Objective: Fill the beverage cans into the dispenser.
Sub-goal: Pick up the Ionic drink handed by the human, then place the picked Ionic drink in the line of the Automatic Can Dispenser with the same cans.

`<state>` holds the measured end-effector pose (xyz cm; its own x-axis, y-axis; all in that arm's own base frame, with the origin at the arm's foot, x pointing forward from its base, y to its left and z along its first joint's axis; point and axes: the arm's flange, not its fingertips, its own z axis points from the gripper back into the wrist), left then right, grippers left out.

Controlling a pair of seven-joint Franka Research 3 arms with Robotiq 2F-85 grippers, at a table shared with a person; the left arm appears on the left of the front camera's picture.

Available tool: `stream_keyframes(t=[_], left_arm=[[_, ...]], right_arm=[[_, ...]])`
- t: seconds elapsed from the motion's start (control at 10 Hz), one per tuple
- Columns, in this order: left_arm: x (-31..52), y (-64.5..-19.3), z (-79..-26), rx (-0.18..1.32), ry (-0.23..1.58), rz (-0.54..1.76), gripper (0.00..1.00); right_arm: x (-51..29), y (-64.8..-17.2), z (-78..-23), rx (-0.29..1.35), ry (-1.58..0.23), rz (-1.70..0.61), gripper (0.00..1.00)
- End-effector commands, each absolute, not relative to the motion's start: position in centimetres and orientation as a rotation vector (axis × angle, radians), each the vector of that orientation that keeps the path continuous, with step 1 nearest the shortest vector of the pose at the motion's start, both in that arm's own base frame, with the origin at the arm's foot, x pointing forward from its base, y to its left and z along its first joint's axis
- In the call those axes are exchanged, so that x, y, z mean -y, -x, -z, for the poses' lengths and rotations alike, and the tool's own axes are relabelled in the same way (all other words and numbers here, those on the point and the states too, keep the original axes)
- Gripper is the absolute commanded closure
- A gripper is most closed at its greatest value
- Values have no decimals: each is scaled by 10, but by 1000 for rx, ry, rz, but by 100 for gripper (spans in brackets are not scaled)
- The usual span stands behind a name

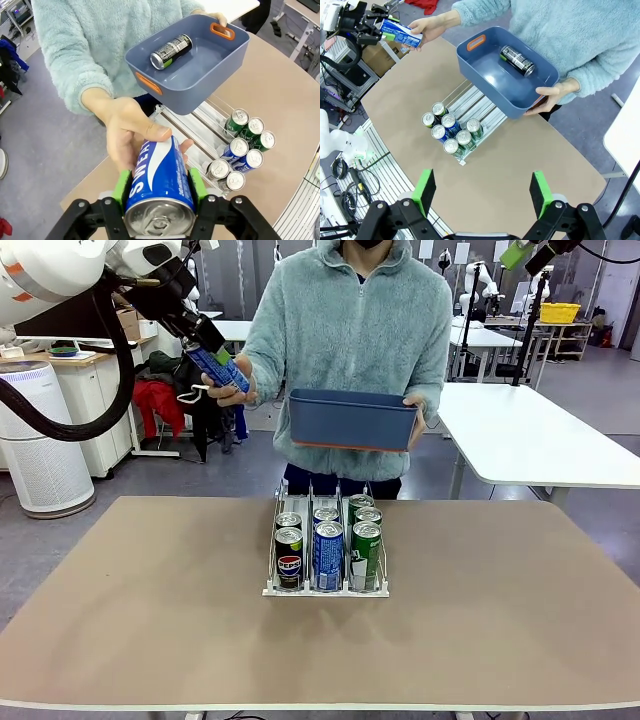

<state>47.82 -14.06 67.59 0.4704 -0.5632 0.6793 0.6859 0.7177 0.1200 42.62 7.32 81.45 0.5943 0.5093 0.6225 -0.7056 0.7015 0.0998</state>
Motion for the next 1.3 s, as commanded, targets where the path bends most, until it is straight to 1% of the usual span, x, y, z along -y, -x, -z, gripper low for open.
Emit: stream_keyframes(t=[0.0, 1.2], left_arm=[[140, -479, -676, 763, 174, 769, 100], [140, -479, -676, 763, 174, 769, 100]], right_arm=[[-73, -424, -814, 601, -361, -727, 0], [-73, -424, -814, 601, -361, -727, 0]])
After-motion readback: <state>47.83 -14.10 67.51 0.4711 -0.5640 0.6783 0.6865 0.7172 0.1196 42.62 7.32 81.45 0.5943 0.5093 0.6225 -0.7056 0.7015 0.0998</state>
